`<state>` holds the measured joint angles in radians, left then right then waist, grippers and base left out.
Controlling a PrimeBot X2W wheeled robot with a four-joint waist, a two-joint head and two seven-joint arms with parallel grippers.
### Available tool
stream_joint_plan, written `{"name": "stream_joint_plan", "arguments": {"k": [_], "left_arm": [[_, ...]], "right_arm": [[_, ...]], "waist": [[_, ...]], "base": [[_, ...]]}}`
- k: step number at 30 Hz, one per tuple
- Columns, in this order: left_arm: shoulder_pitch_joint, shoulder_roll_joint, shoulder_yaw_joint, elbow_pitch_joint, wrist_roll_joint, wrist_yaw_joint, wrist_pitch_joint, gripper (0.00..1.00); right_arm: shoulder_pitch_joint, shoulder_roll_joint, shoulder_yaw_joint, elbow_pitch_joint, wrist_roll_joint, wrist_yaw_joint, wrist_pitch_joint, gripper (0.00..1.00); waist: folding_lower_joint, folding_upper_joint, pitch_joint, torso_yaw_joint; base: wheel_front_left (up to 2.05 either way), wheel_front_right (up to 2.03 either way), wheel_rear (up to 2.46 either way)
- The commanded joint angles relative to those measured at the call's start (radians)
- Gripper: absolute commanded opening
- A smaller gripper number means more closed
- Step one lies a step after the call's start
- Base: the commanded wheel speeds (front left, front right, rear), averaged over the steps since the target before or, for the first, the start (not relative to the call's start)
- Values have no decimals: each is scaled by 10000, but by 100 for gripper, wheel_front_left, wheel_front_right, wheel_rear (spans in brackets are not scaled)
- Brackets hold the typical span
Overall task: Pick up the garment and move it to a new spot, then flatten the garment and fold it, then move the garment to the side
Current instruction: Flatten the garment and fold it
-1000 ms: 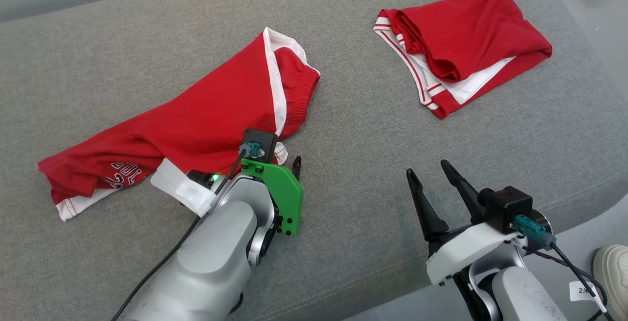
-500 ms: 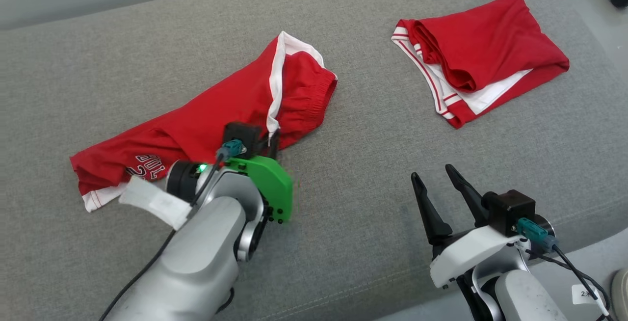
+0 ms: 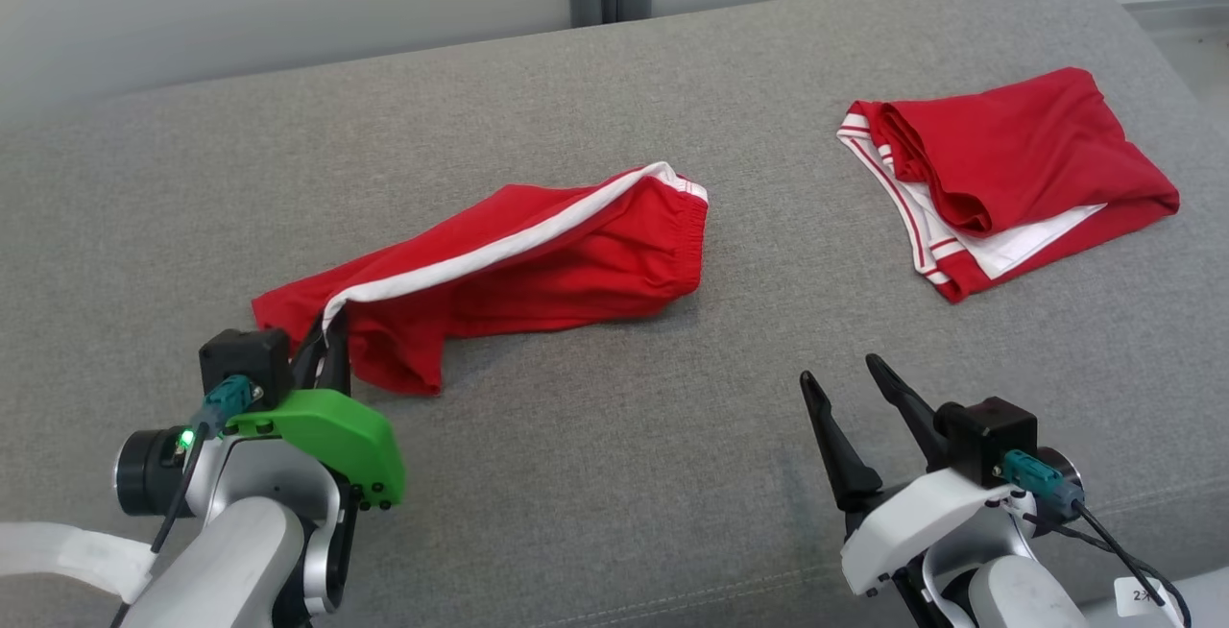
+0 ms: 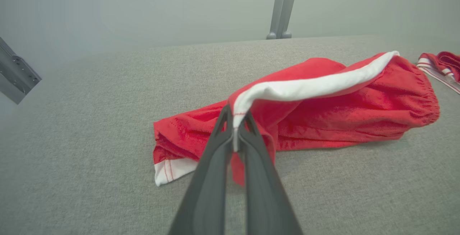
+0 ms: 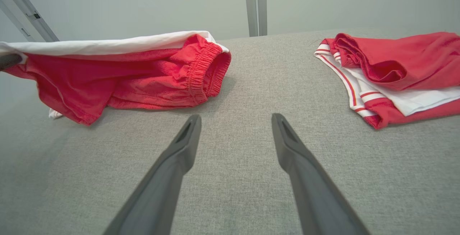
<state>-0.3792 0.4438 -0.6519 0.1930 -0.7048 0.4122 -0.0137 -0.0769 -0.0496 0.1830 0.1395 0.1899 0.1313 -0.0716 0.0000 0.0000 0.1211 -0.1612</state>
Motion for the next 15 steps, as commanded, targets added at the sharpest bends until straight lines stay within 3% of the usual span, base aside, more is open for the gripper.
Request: {"name": "stream_joint_plan", "arguments": {"k": [1,8,14,15], "left_arm": [[314,313,47,-366,50,250,112,0],[577,1125,-18,-496,664,715,100,0],[686,1239,-251,224,793,843,363,0],[733,1203,-288,321,752,836,418,13]], "right_arm": [[123,-18,16,-64,-36,-12,57,100],[140,-18,88,-149,-77,-12,165,100],[84,-18,27,-220,-90,-12,204,100],[83,-18,14,-225,-101,-12,203,100]], "waist": [[0,0,-280,299],[0,0,-341,364],[0,0,-264,272],[0,0,-244,259]], "base": [[0,0,0],[0,0,0],[0,0,0],[0,0,0]]}}
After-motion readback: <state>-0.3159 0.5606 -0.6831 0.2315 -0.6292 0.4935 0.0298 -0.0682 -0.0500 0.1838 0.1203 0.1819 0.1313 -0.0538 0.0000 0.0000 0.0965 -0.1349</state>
